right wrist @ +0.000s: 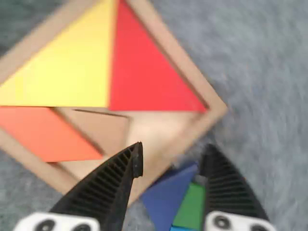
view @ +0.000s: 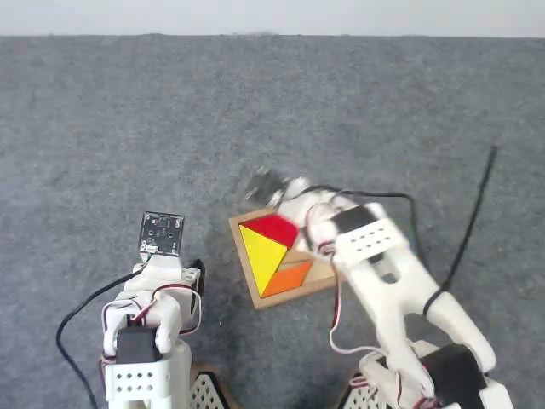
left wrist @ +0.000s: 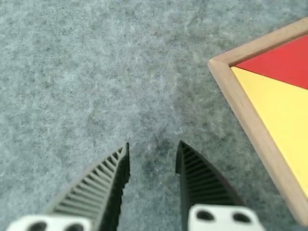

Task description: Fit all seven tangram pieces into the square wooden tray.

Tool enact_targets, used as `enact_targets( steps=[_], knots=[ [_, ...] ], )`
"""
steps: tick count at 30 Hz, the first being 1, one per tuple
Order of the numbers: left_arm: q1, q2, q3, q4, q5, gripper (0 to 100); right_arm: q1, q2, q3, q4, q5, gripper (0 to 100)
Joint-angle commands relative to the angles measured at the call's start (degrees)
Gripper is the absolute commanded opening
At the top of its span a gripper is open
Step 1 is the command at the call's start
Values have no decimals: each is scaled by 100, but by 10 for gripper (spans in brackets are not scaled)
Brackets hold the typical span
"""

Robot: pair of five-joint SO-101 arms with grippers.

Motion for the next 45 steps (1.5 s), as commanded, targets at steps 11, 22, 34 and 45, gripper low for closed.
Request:
enact_targets(
  steps=[11, 22, 34, 45],
  knots=[
    [18, -158, -48, 53, -35, 153, 189, 1077, -378, -312, -255, 20],
    [18, -158, -48, 53, -35, 153, -716, 1130, -360, -312, -299, 20],
    [18, -158, -48, 53, -35, 153, -127, 356, -18, -989, -1451, 24],
    [18, -158, -48, 53, -35, 153, 1393, -92, 26, -1007, -2567, 191]
  ],
)
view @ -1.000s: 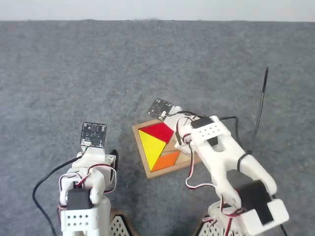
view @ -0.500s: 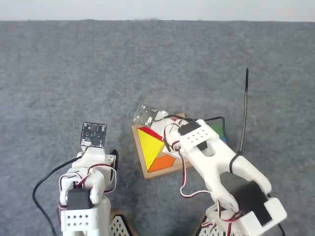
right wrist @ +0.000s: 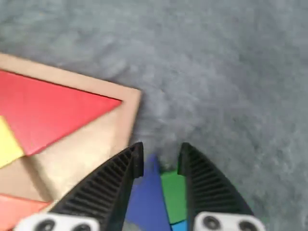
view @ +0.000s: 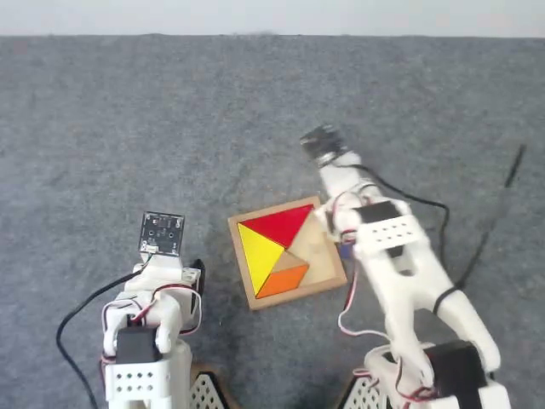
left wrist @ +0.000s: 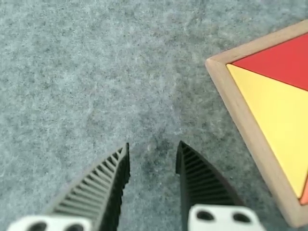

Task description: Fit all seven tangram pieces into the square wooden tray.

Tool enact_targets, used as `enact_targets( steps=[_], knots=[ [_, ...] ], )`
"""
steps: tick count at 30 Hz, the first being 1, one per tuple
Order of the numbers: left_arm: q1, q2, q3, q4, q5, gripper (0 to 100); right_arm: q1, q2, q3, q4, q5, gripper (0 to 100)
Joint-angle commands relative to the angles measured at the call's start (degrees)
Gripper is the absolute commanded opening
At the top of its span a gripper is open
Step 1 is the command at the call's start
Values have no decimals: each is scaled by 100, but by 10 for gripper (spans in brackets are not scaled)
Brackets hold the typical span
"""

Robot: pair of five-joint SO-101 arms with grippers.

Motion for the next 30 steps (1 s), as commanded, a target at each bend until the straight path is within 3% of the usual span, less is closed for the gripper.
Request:
enact_targets(
  steps=[1, 8, 21, 30],
  knots=[
    [0, -158, -48, 53, -35, 153, 479, -163, -132, -48, -176, 198],
    [0, -158, -48, 53, -35, 153, 488, 673, -642, 374, 246, 202],
    [0, -158, -48, 53, -35, 153, 602, 2914, -2593, 1771, 281, 200],
    [0, -158, -48, 53, -35, 153, 1209, 2993, -2760, 1543, 237, 199]
  ],
)
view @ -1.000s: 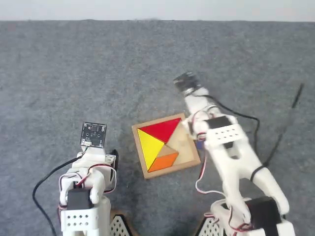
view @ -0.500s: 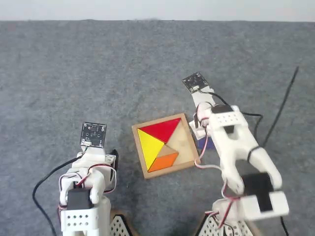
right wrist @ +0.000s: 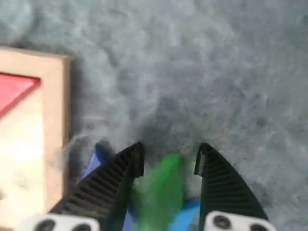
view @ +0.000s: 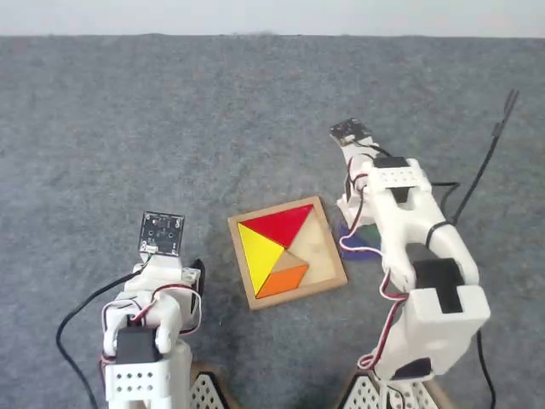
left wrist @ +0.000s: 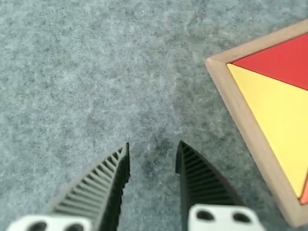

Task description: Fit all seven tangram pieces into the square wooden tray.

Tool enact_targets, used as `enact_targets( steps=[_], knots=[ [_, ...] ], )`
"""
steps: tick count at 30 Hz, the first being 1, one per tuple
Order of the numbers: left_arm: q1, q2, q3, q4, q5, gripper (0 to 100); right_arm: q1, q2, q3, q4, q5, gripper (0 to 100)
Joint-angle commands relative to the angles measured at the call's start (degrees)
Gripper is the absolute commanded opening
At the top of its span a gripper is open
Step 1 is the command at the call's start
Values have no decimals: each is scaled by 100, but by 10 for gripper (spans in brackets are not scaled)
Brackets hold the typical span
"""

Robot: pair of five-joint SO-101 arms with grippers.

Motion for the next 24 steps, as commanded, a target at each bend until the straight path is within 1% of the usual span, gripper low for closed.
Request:
enact_targets(
  steps=[1, 5, 10, 16, 19, 24],
  knots=[
    [9, -158, -48, 53, -35, 153, 338, -84, -202, -180, 9, 199],
    [9, -158, -48, 53, -35, 153, 470, -92, -229, -189, -70, 199],
    [9, -158, -48, 53, -35, 153, 444, -92, -237, -171, -114, 193],
    [9, -158, -48, 53, -35, 153, 470, -92, -237, -180, -123, 60],
    [9, -158, -48, 53, -35, 153, 470, -101, -246, -180, -123, 10],
    [9, -158, -48, 53, -35, 153, 470, -444, -185, -136, -255, 8]
  ],
)
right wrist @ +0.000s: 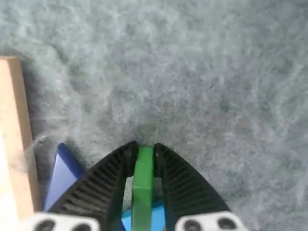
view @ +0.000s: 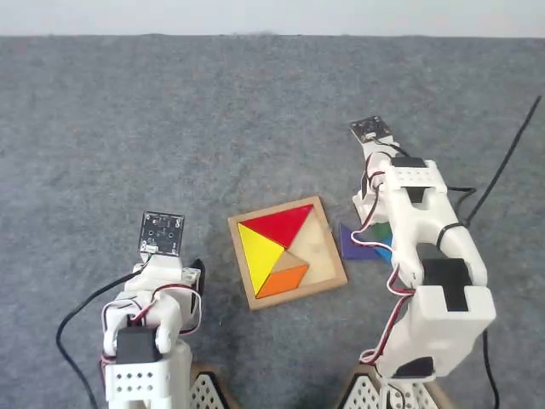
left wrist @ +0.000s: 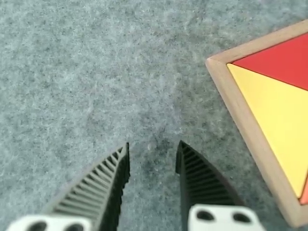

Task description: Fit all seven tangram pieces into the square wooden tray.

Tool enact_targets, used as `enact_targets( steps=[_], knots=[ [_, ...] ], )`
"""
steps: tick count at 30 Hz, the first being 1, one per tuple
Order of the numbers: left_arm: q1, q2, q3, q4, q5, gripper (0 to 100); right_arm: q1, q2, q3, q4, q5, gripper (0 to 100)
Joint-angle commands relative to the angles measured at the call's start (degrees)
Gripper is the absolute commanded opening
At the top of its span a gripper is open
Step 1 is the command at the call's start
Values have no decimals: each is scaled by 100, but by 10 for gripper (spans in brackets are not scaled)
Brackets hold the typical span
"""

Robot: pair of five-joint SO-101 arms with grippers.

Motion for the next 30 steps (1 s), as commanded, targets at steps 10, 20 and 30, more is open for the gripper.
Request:
enact_targets(
  steps=[10, 20, 30],
  knots=[
    [9, -158, -48, 53, -35, 153, -1288, -2756, 1565, -505, -70, 8],
    [9, -158, -48, 53, -35, 153, -2774, -2862, 1749, -505, 800, 8],
    [9, -158, -48, 53, -35, 153, -3134, -1851, 1134, -453, 853, 8]
  ],
)
